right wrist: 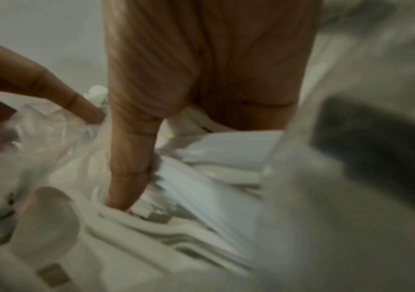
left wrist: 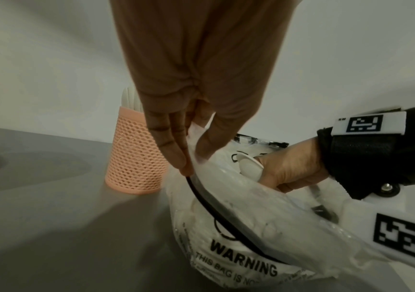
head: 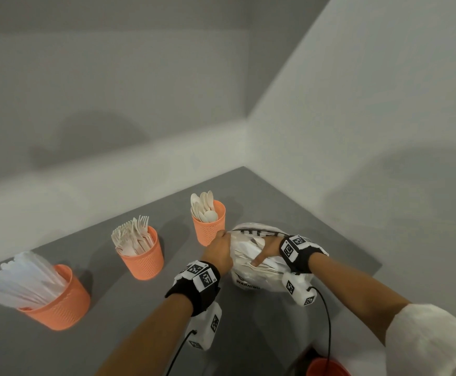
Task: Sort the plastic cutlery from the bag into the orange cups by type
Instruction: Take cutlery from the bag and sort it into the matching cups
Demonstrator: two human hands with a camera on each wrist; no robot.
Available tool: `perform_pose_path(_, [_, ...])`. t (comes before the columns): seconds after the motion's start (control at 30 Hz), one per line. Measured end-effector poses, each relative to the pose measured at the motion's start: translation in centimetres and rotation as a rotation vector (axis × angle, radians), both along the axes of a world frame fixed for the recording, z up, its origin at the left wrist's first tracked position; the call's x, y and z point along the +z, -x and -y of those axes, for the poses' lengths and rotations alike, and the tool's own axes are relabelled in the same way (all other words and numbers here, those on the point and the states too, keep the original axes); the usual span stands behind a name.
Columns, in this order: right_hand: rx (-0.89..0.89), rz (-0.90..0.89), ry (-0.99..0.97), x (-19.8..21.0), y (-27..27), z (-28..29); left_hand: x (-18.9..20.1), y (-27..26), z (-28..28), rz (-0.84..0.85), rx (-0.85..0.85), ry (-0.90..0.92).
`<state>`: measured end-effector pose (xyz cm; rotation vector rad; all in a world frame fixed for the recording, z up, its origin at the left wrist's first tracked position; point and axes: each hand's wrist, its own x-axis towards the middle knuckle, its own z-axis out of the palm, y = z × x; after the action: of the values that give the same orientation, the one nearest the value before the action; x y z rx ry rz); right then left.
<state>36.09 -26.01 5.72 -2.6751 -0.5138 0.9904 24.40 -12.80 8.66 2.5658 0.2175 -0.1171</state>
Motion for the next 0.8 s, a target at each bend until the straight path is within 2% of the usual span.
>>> perform_pose_path(0.2, [-0.062, 0.003, -0.040, 0.2, 0.0, 0.8, -0.4, 0.2, 0.9, 0.050, -0.039, -0.089])
perform_pose_path(0.3, [-0.039, -0.004, -0.019, 0.7, 0.2, 0.8, -0.6, 0.3, 1.0, -0.017, -0.054, -0.091])
perform_pose_path(0.4, [0.024, -0.023, 0.015, 1.1, 0.8, 0.5, -0.7, 0.3, 1.1, -0.115, 0.017, -0.124])
perform_pose_path(0.53, [0.137, -0.033, 0.000, 1.7, 1.3, 0.4, -0.5, 0.1, 0.7, -0.154, 0.121, -0.037])
perform_pose_path(0.7, [0.143, -0.065, -0.026, 2.4, 1.3, 1.1, -0.1, 0.0, -0.1, -0.138, 0.076, 0.018])
perform_pose_path(0.8, [0.150, -0.034, -0.048, 2.9, 1.3, 0.9, 0.1, 0.1, -0.5, -0.128, 0.106, 0.093])
